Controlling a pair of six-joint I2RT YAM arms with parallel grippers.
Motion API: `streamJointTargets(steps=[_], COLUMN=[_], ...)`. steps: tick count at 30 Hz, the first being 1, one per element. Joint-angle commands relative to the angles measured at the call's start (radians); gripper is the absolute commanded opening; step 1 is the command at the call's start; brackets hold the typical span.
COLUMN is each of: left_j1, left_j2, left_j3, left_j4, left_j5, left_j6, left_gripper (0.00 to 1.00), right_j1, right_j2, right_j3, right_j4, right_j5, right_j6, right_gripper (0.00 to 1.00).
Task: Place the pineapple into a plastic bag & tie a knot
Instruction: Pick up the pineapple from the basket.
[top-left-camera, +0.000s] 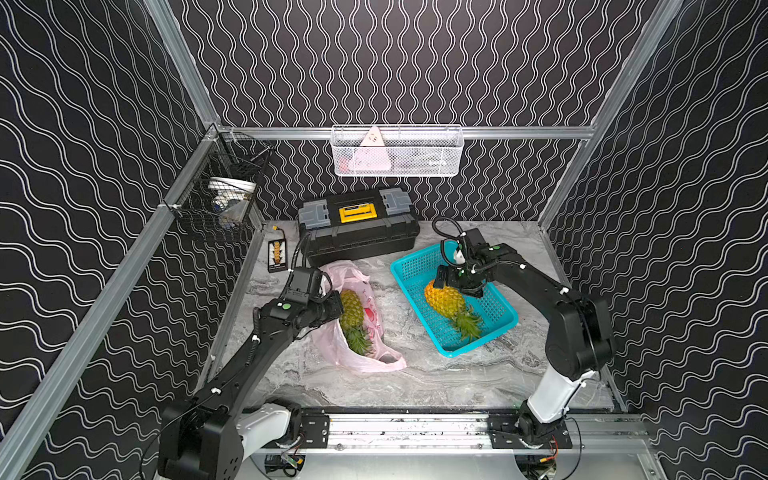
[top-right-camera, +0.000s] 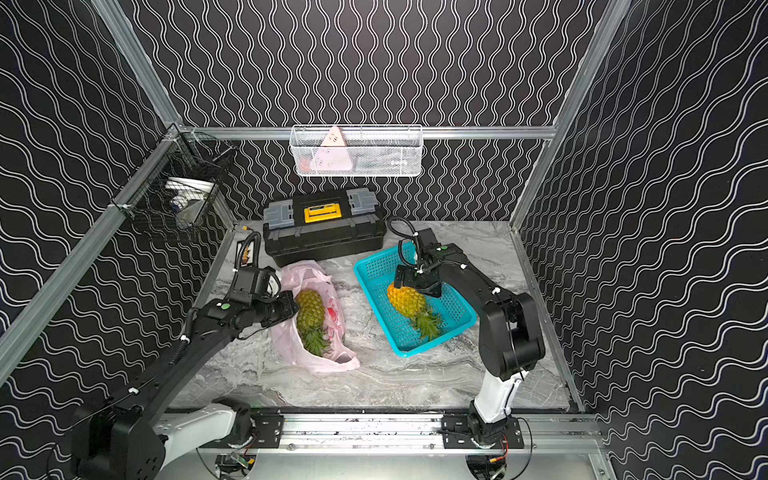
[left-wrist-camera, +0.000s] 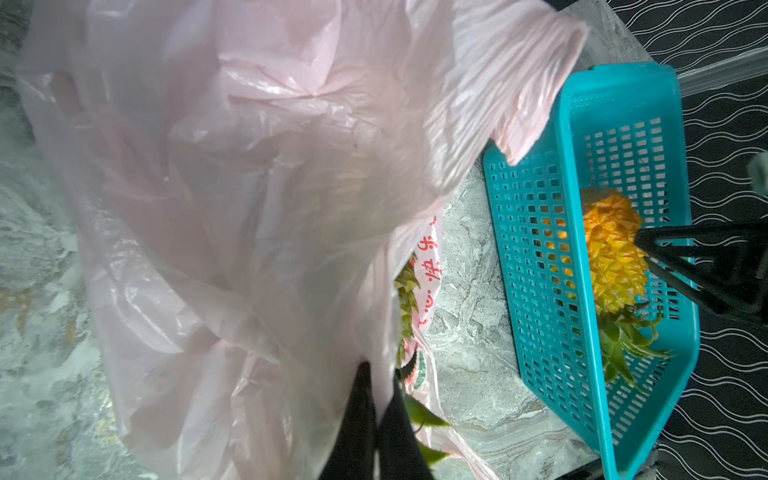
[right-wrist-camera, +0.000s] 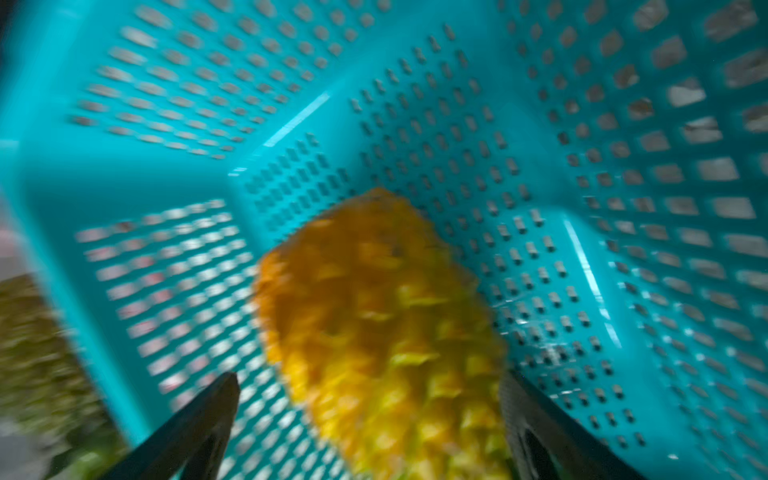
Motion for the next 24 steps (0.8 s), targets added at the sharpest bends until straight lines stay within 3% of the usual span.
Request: streamJointTargets(steps=[1, 4, 11, 12, 17, 20, 24], left_j1=[0.006, 0.010, 0.022, 0.025, 0.034, 0.037, 0.036], left_j2=[-0.003, -0.010, -0.010, -0.008, -0.011, -0.009, 0.001], left_j3=[0.016, 0.022, 0.041, 0.042, 0.052, 0.054, 0.064], left_j4=[-0.012, -0.019, -0.043, -0.046, -0.061, -0.063, -0.060], left_j5=[0.017, 0.025, 0.041, 0.042, 0.044, 0.050, 0.065], left_j6=[0.028, 0.032, 0.045, 0.046, 0.053, 0.054, 0.058], left_gripper=[0.00, 0.00, 0.00, 0.00, 0.00, 0.00, 0.00], right_j1=[0.001, 0.001, 0.003, 0.002, 0.002, 0.001, 0.047], right_j2=[0.053, 0.129, 0.160, 0.154, 0.081, -0.021, -0.146], right_j3=[0.019, 0.051, 0.008, 0.002, -0.037, -0.052, -0.009], right_j4=[-0.037, -0.055, 0.024, 0.033, 0.075, 0.113, 0.137], right_j5=[0.058, 0.053, -0.163, -0.193, -0.265, -0.259, -0.276], right_j6=[-0.067, -0.094, -0.094, -0.092, -0.063, -0.031, -0.001], right_gripper=[1.00, 1.00, 0.96, 0.92, 0.48, 0.36, 0.31])
